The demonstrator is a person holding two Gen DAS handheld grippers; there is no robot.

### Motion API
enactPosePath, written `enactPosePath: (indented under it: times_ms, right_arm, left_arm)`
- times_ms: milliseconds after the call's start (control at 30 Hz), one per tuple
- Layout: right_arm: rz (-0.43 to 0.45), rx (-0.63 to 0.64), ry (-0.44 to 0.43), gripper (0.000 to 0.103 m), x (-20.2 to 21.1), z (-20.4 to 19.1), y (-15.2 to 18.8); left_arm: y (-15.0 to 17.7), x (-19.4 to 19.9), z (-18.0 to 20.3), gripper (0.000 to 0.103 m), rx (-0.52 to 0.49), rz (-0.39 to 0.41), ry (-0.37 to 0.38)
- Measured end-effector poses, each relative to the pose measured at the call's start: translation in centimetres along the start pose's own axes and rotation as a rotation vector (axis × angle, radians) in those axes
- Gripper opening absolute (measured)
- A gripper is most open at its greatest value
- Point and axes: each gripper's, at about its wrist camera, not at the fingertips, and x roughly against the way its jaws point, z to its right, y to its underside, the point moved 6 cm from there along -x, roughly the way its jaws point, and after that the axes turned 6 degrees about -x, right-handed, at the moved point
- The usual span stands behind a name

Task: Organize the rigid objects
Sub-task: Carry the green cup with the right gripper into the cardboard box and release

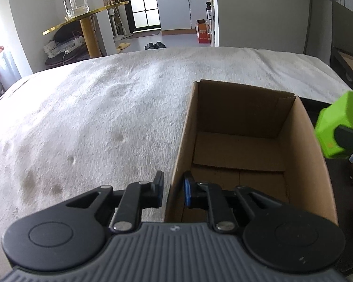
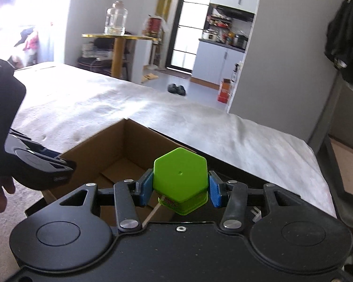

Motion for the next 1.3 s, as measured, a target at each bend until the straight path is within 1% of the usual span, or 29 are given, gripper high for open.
enactPosePath:
  times_ms: [100, 233, 333, 600, 633, 667, 700, 733, 767, 867, 967, 1100, 1300]
  right_arm:
    - [0.006, 0.037, -0.022, 0.047, -0.5, -1.0, -0.2]
    - [0.004, 0.071, -0.049, 0.047, -1.2, -1.9, -0.4]
    - [-0.002, 0.073, -0.060, 0.047, -1.9, -2.1, -0.7]
    - [-0.002, 0.091, -0.081, 0.048, -3.4, -3.3, -1.2]
    - [-0.009, 0.094, -0.078, 0.050, -3.6, -3.5, -1.2]
    - [-0.022, 0.104, -0.062, 0.061, -3.8, -3.7, -1.2]
    - [-0.032, 0.124, -0.028, 0.067, -3.9, -3.8, -1.2]
    - [-0.022, 0.137, -0.008, 0.072, -3.8, -3.9, -1.2]
    - [-0.009, 0.140, -0.006, 0.073, -3.5, -3.8, -1.2]
    - [-0.029, 0.111, -0.010, 0.073, -3.1, -3.0, -0.9]
    - [-0.052, 0.084, 0.013, 0.073, -2.8, -2.0, -0.6]
    - [-0.084, 0.006, 0.047, 0.074, -2.1, -0.2, 0.1]
    - [-0.110, -0.049, 0.100, 0.078, -1.0, 2.1, 1.5]
  left_arm:
    - [-0.2, 0.0, 0.1, 0.016, 0.000, 0.014, 0.008]
    - [-0.2, -0.2, -0.1, 0.015, 0.010, 0.013, 0.031]
    - [-0.2, -0.2, -0.4, 0.012, 0.016, 0.021, 0.043]
    - [-0.1, -0.2, -0.6, 0.012, 0.012, 0.030, 0.062]
    - [-0.1, -0.3, -0.6, 0.012, 0.012, 0.030, 0.063]
    - [-0.1, -0.2, -0.6, 0.012, 0.013, 0.030, 0.063]
    - [-0.1, -0.2, -0.6, 0.012, 0.014, 0.030, 0.063]
    - [-0.1, -0.3, -0.6, 0.012, 0.014, 0.030, 0.068]
    - [-0.2, -0.3, -0.6, 0.012, 0.012, 0.032, 0.059]
    - [-0.2, -0.3, -0.5, 0.012, 0.015, 0.029, 0.060]
    - [-0.2, -0.2, -0.4, 0.012, 0.009, 0.027, 0.053]
    - [-0.3, -0.2, -0.2, 0.012, 0.007, 0.021, 0.035]
    - [-0.3, -0.1, 0.0, 0.013, -0.001, 0.009, 0.013]
